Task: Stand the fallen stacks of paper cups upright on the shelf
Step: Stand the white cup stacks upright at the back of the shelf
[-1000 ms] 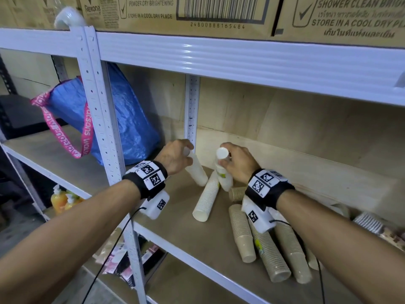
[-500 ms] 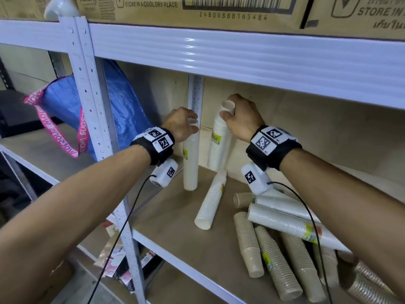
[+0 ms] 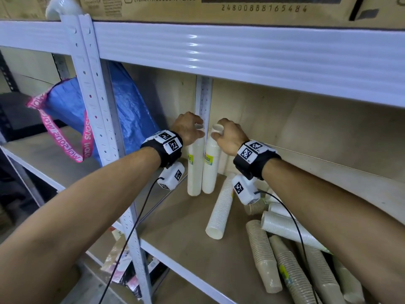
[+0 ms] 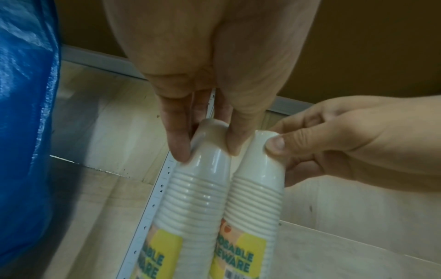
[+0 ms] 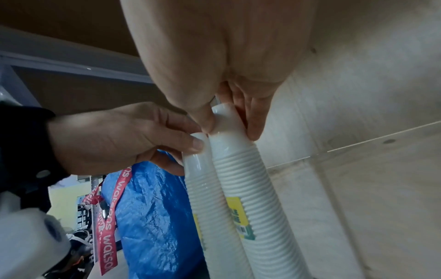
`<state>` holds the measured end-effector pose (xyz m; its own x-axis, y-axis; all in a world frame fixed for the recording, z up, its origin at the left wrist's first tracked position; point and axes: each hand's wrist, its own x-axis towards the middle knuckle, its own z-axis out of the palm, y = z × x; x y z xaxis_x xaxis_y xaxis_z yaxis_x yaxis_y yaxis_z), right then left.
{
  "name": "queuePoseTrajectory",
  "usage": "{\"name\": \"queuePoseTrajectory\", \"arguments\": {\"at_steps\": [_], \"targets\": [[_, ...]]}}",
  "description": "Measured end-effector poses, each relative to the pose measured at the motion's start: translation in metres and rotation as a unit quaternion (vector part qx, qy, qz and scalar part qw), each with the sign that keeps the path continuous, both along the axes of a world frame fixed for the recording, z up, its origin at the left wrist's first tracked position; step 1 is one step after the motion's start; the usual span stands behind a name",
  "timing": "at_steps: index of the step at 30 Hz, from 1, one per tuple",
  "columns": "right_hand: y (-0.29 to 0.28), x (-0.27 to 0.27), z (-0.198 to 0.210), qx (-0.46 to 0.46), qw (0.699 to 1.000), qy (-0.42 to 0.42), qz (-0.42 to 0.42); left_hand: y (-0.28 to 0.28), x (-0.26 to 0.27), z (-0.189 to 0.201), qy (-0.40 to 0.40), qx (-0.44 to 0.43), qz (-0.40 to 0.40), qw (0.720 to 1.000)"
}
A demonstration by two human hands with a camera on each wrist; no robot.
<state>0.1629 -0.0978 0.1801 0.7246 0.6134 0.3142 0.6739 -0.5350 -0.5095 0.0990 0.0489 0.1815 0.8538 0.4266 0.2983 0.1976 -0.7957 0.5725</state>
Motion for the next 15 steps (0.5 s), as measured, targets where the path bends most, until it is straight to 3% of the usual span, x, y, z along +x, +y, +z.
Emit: {"name": "queuePoseTrajectory", "arguments": {"at_steps": [8,15], "targets": [[0.007,0.013,-0.012,0.003,1.0,0.029,0.004,0.005,0.01,0.001,0.031,0.016,-0.011,0.999],[0.011,0.023,-0.012,-0.011,1.0,0.005,-0.003,0.005,0.012,0.003,0.038,0.037,-0.007,0.999]]}}
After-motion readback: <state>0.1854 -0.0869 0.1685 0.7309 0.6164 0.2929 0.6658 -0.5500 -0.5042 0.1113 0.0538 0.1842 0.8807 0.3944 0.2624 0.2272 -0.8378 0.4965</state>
